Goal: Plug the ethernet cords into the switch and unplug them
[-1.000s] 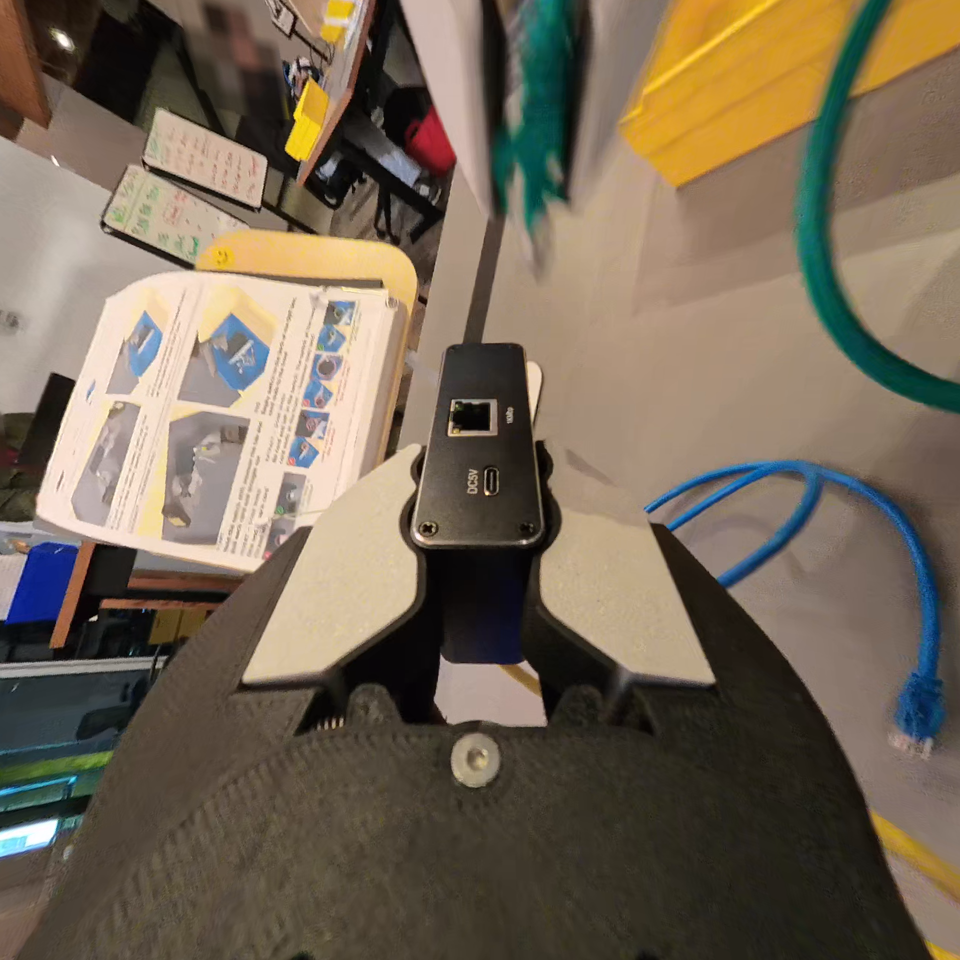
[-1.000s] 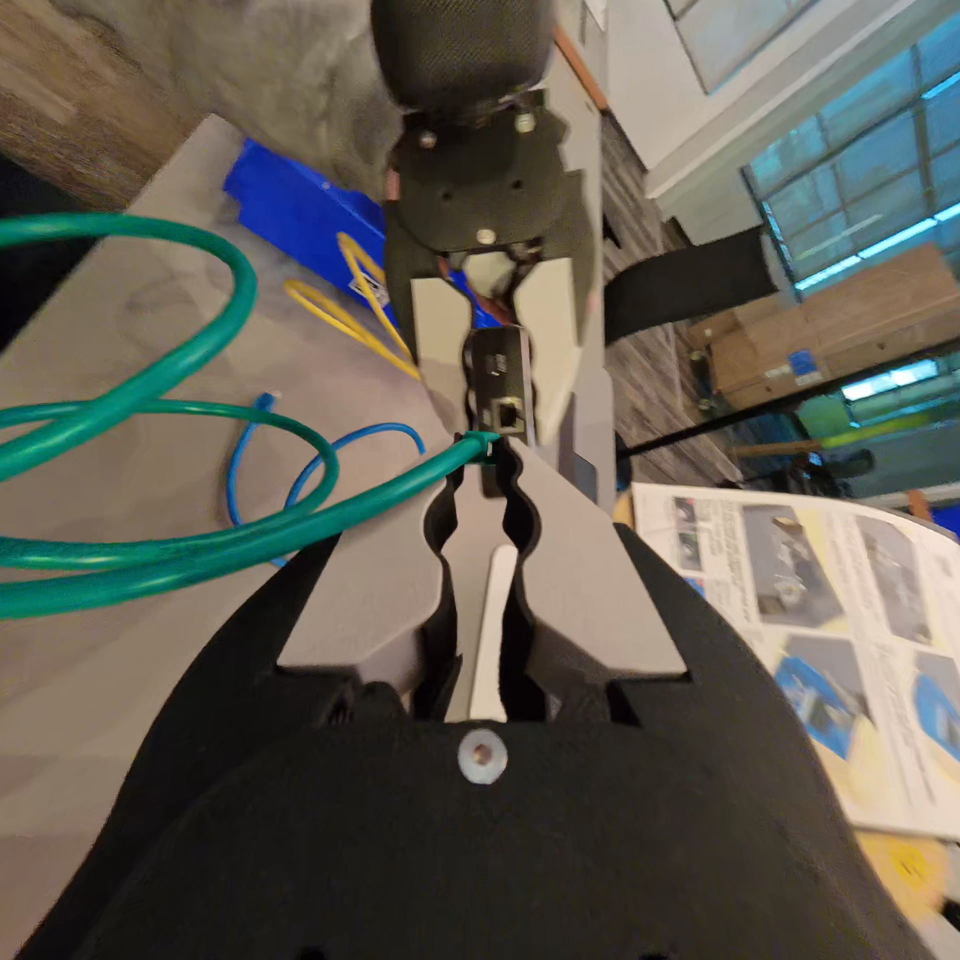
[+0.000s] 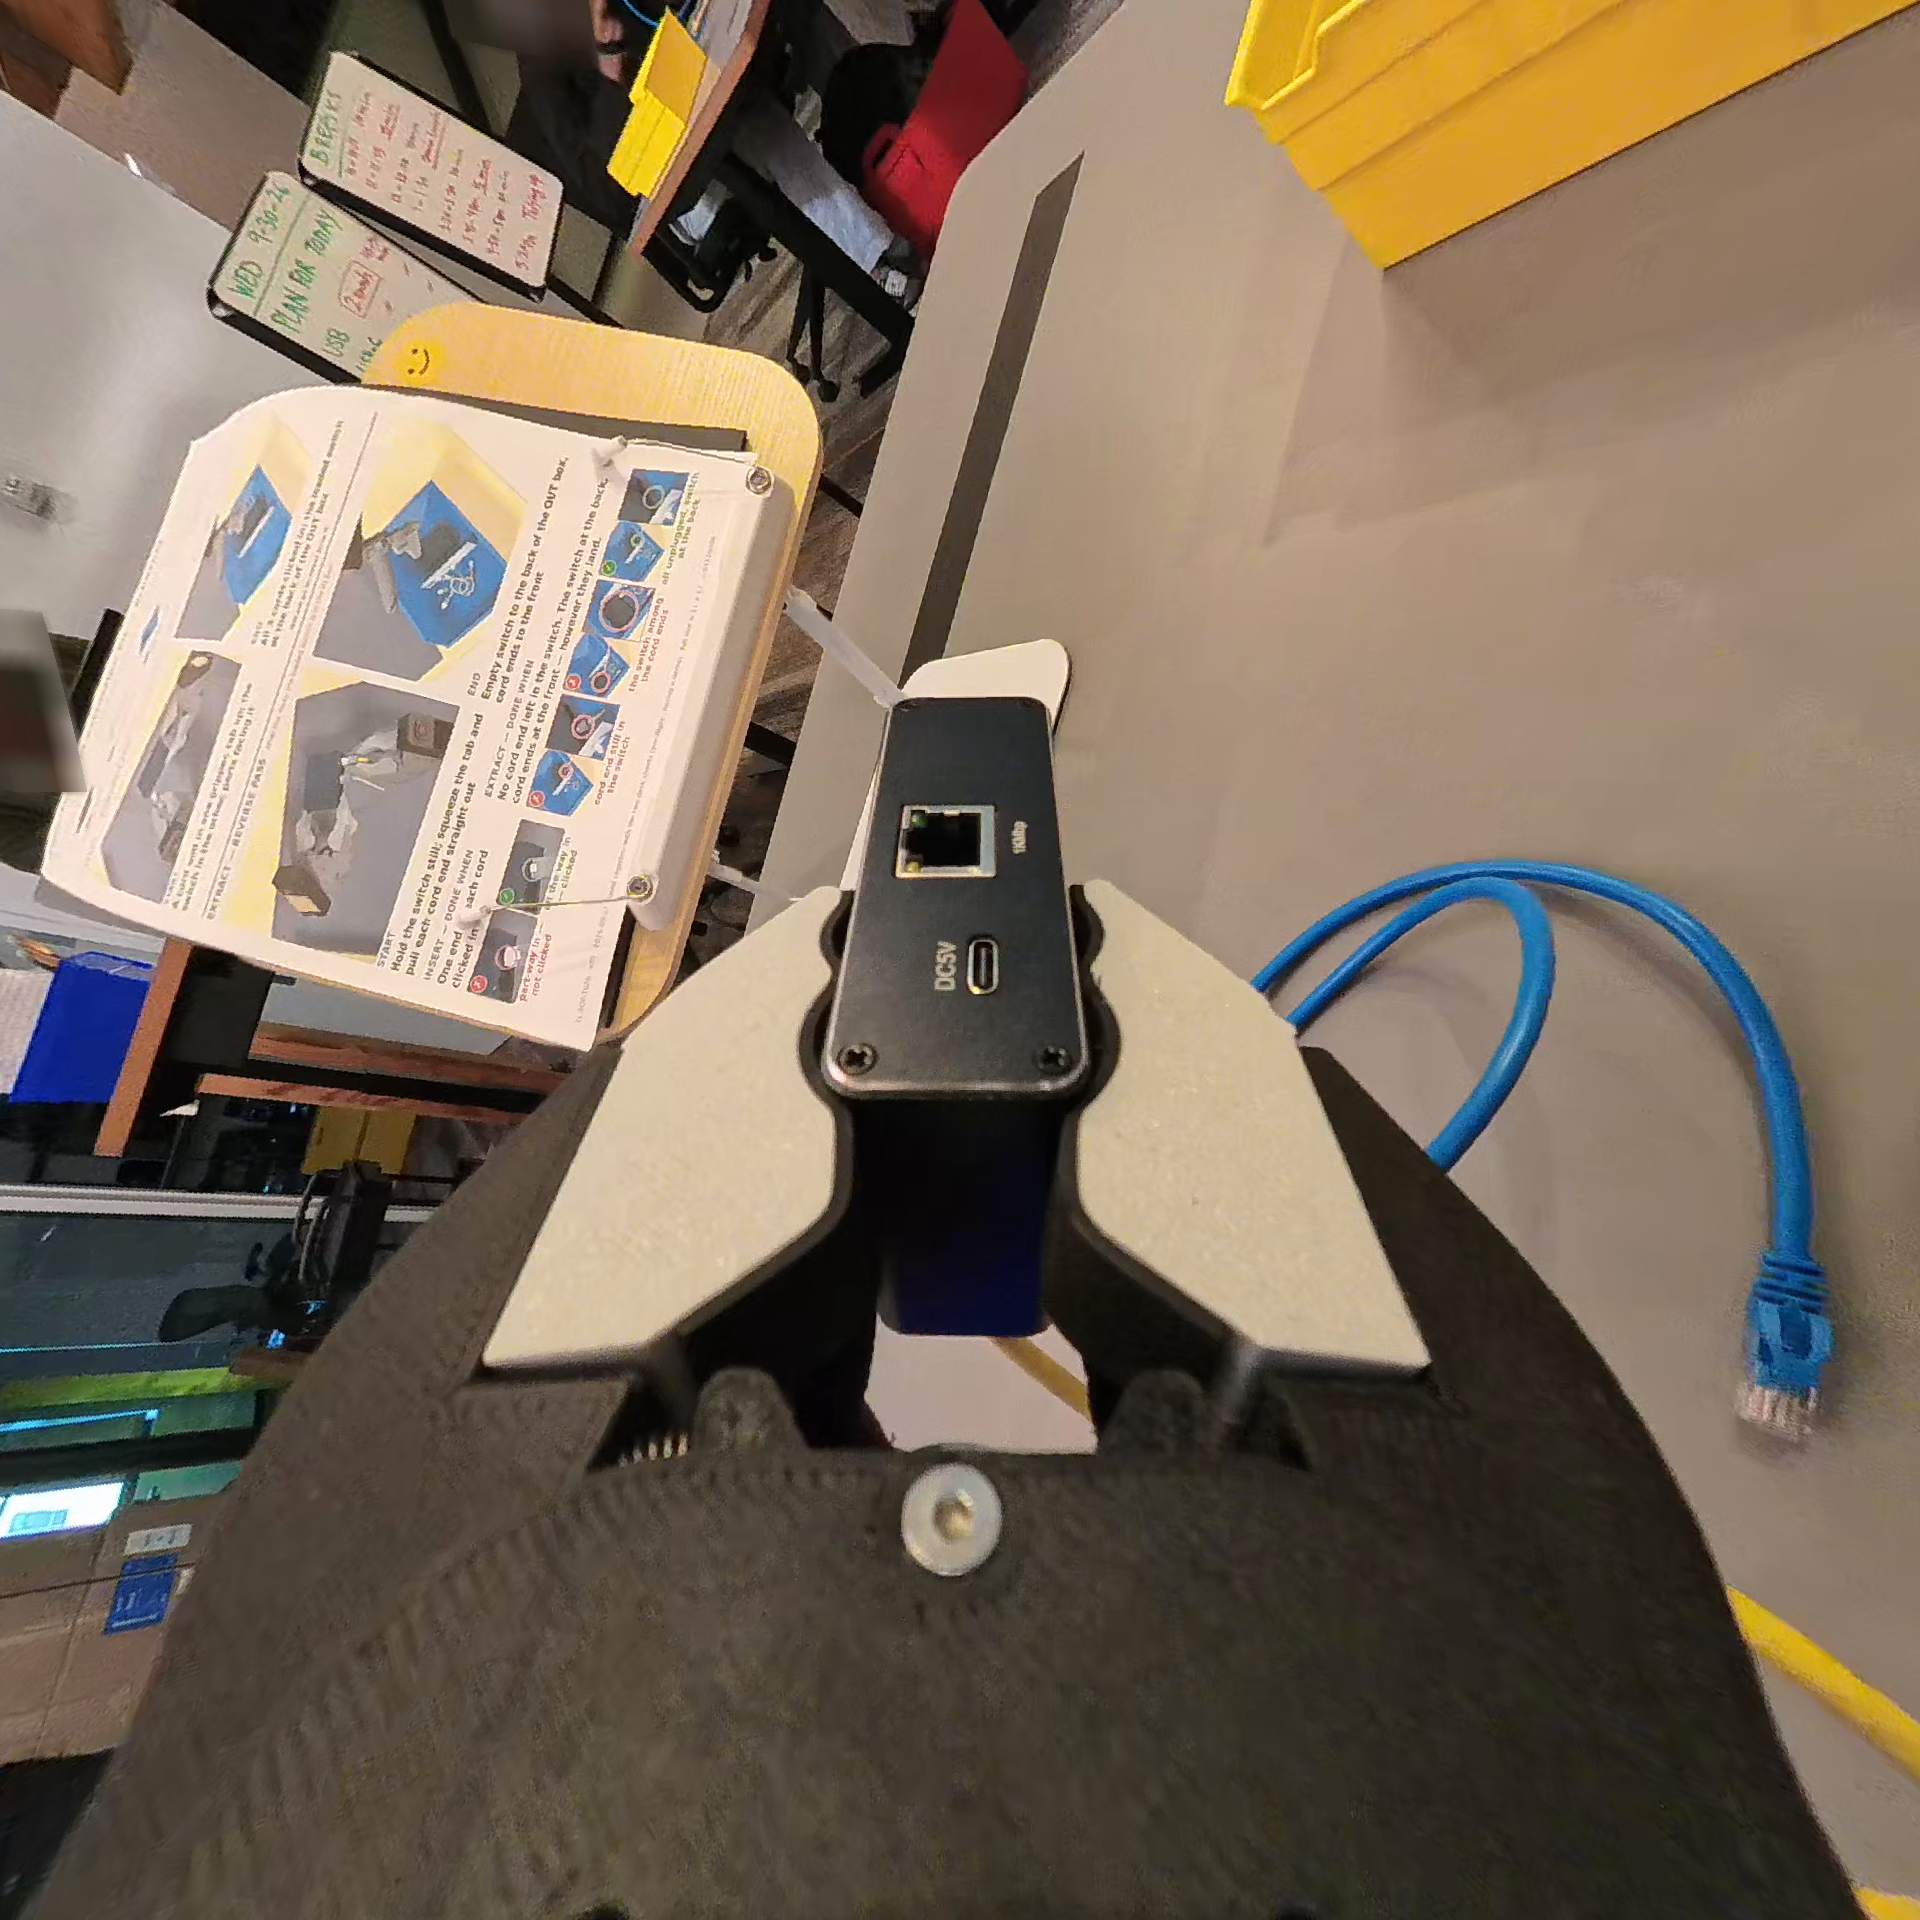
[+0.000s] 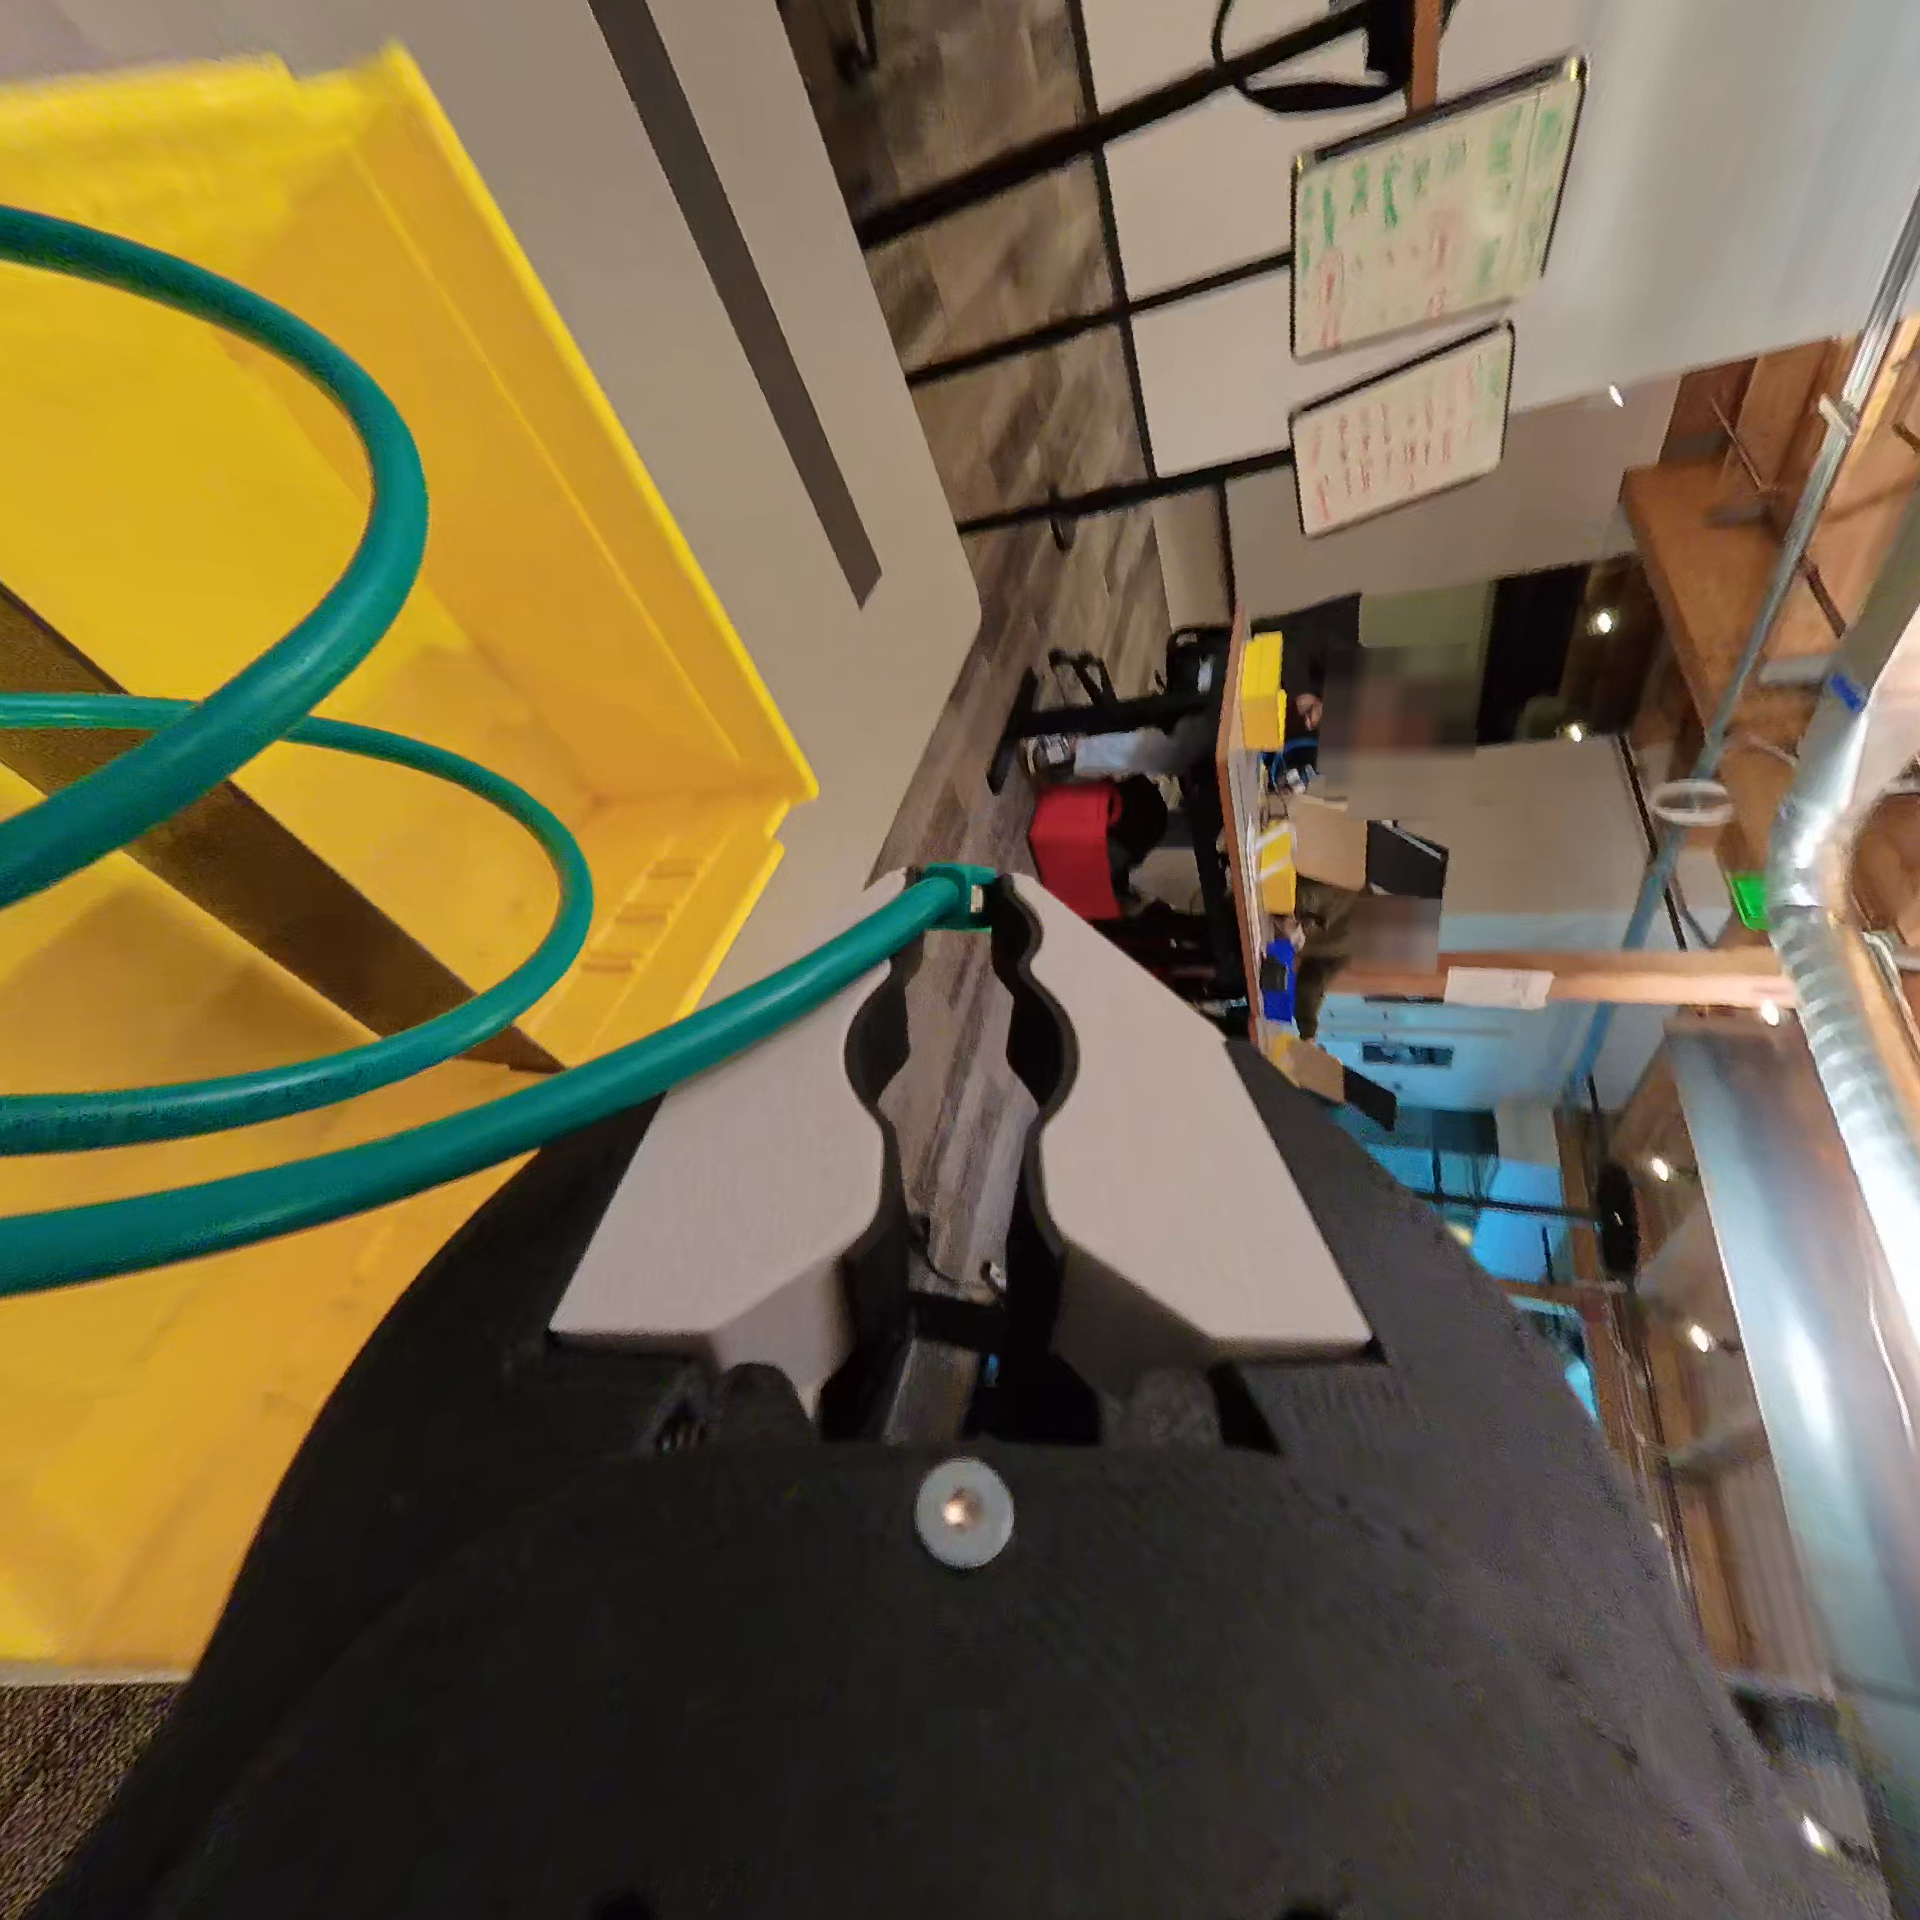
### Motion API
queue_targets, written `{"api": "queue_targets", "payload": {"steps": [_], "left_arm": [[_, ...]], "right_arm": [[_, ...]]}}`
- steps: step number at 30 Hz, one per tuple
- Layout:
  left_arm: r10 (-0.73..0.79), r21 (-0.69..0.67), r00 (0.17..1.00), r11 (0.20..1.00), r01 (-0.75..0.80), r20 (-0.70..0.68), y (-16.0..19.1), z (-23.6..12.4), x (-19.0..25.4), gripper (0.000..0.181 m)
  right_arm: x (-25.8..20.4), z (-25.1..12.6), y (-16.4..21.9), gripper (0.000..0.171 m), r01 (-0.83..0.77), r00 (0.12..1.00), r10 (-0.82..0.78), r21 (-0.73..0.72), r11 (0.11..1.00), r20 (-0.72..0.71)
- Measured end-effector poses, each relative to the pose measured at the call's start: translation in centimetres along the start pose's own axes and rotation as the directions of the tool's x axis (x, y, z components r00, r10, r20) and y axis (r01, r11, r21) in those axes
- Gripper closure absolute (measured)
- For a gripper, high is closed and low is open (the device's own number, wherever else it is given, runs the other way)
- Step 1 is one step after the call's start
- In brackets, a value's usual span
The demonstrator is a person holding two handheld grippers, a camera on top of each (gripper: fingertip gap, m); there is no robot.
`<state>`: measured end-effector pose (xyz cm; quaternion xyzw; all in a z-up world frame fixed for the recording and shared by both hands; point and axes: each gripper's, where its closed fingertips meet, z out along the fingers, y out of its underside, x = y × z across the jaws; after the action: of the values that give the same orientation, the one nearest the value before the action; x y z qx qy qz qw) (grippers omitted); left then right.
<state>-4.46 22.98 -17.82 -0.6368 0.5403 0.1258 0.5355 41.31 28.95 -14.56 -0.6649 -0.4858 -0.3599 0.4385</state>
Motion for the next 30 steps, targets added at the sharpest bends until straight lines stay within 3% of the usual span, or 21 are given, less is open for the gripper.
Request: {"api": "queue_targets", "payload": {"steps": [8,15,19,24,30], "left_arm": [[0.001,-0.005,1.000,1.000,0.000,0.006,-0.5,0.3,0.4,0.144],[-0.005,-0.011,1.000,1.000,0.005,0.004,-0.4,0.6,0.8,0.144],[-0.003,-0.011,1.000,1.000,0.003,0.000,-0.5,0.7,0.9,0.144],[-0.004,-0.019,1.000,1.000,0.004,-0.001,-0.3,0.8,1.0,0.144],[-0.003,-0.022,1.000,1.000,0.003,-0.001,-0.2,0.7,0.9,0.144]], "right_arm": [[-4.1,1.3,3.9,0.160,0.017,0.990,-0.033,-0.117,0.993,-0.134],[-7.4,2.0,5.9,0.159,0.084,0.982,-0.113,-0.186,0.979,-0.151],[-9.7,2.6,7.7,0.134,0.163,0.983,-0.179,-0.263,0.951,-0.037],[-10.4,2.1,9.1,0.135,0.265,0.963,-0.235,-0.300,0.916,0.131],[-7.7,1.6,10.0,0.131,0.343,0.937,-0.297,-0.318,0.884,0.185]]}}
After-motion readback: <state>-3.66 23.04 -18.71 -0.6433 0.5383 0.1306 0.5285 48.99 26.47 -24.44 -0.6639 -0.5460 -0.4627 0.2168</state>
